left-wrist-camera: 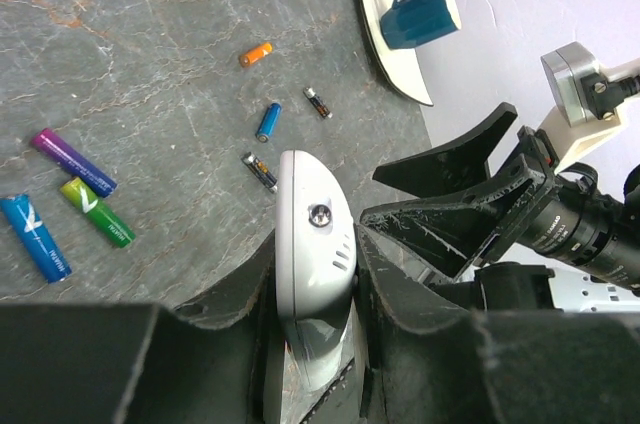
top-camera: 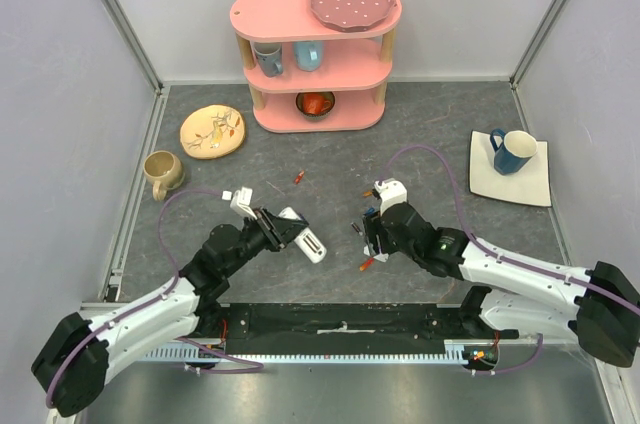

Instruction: Load the batteries into the remote control

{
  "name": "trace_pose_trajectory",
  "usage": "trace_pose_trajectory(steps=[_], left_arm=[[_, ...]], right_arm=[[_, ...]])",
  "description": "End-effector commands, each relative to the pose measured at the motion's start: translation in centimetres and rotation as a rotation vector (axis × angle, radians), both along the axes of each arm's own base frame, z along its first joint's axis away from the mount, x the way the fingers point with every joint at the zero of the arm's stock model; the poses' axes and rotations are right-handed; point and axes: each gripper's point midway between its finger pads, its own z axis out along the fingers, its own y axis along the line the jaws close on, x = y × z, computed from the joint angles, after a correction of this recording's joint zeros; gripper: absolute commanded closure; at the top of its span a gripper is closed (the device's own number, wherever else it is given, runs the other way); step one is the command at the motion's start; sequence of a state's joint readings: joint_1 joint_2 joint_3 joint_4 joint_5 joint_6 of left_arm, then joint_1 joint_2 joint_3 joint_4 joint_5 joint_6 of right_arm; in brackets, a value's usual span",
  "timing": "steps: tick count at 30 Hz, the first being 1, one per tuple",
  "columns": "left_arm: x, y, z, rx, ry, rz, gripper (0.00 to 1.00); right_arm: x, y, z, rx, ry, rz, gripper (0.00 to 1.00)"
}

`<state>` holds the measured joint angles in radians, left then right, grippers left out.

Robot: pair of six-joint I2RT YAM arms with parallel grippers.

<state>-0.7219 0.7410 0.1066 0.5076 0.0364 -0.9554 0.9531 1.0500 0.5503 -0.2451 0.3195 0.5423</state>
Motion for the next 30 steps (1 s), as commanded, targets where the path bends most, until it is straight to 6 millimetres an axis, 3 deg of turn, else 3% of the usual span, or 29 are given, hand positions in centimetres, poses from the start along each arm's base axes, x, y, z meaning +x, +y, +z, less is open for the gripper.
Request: trace_pose_trajectory(steps=[1,5,14,17,21,30], left_arm=[[-0.8,0.4,0.0,-0.024,0.013,-0.016,0.98],[-1.3,0.5,0.9,-0.054,-0.026,-0.029,0.98],[-2.8,0.4,0.3,-0.105,0.001,-0.089,0.98],[-3.1,0.2,1.1,-0.130,-0.027,-0.114,0.94],[-3.4,-0.1,1.5,-0.131,-0.015,-0.147,0.98],[-5.0,-2.0,4.1,-0.150,-0.065,-0.345,0.98]], right_arm=[[1.2,-0.1,1.1,-0.017,-0.045,-0.039,0.30],[1.2,-0.6,0.9,-0.004,-0.052,-0.073,0.29],[3.9,0.1,4.6,0.154,-0.193,-0.202,0.27],[4.6,-0.9,4.5,0.148,-0.216,-0.284,0.27],[5.2,-1.0,4.1,0.131,-0.199,-0.297,0.26],[6.4,0.2,4.0,0.067,-0.165,-0.263,0.36]])
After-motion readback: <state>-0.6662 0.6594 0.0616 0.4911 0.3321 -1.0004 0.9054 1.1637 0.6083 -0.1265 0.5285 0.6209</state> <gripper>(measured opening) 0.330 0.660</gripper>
